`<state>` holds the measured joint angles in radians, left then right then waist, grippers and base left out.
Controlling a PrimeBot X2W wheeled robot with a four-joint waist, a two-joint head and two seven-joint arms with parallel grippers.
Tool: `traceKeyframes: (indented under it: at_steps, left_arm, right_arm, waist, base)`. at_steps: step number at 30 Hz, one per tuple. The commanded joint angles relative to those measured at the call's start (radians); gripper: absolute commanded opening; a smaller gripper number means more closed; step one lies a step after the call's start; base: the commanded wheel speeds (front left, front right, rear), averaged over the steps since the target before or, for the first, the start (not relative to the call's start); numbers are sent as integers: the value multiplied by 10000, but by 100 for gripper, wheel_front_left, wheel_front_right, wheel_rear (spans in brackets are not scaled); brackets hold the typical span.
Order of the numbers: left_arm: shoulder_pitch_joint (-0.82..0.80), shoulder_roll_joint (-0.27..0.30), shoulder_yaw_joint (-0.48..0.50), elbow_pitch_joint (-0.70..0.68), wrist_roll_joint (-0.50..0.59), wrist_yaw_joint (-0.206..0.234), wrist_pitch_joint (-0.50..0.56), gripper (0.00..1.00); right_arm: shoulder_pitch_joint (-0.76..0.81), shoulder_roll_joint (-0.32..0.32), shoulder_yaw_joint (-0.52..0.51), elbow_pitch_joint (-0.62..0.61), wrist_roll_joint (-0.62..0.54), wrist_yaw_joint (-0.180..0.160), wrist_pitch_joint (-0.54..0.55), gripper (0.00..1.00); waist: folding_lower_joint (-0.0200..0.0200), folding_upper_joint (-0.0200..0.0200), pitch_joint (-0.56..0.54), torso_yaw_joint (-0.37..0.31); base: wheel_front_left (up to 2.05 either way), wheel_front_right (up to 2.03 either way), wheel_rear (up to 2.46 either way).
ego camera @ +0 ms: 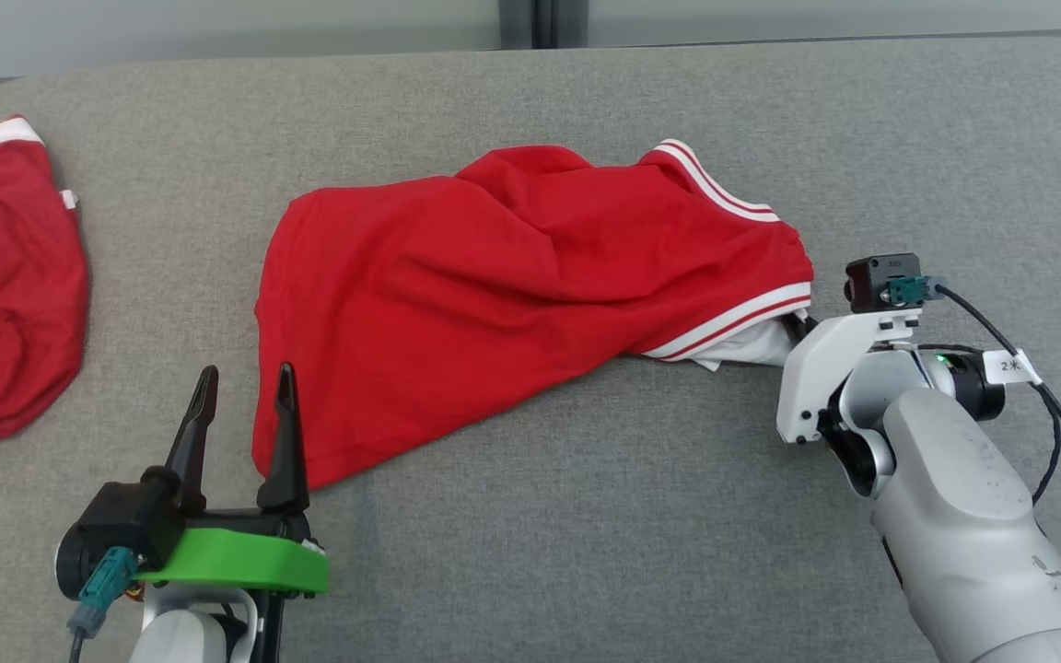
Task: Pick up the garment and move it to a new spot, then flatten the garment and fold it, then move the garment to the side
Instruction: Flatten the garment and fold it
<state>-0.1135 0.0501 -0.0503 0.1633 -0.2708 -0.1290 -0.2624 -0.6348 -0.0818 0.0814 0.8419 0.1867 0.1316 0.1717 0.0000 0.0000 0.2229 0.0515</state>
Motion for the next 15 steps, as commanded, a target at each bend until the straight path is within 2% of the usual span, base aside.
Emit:
traceKeyframes:
  at_steps: [1,7,15]
  left_arm:
    - [58,10,52,-13,-83,-17,-34,100]
    - [330,12,315,-21,-75,-18,-34,100]
    - [574,15,461,-127,-58,-18,-34,100]
  right_arm:
    - [215,-119,53,-333,189,-16,-261,0]
    - [1205,-353,-131,-2610,620,-16,-737,0]
    - [3964,60,-1411,-6435,709,-16,213,0]
  waist:
    - [0,0,-138,-192]
    - [0,0,-481,-661]
    - [0,0,-696,-1093]
  base:
    - [0,0,0]
    - [0,0,0]
    - [0,0,0]
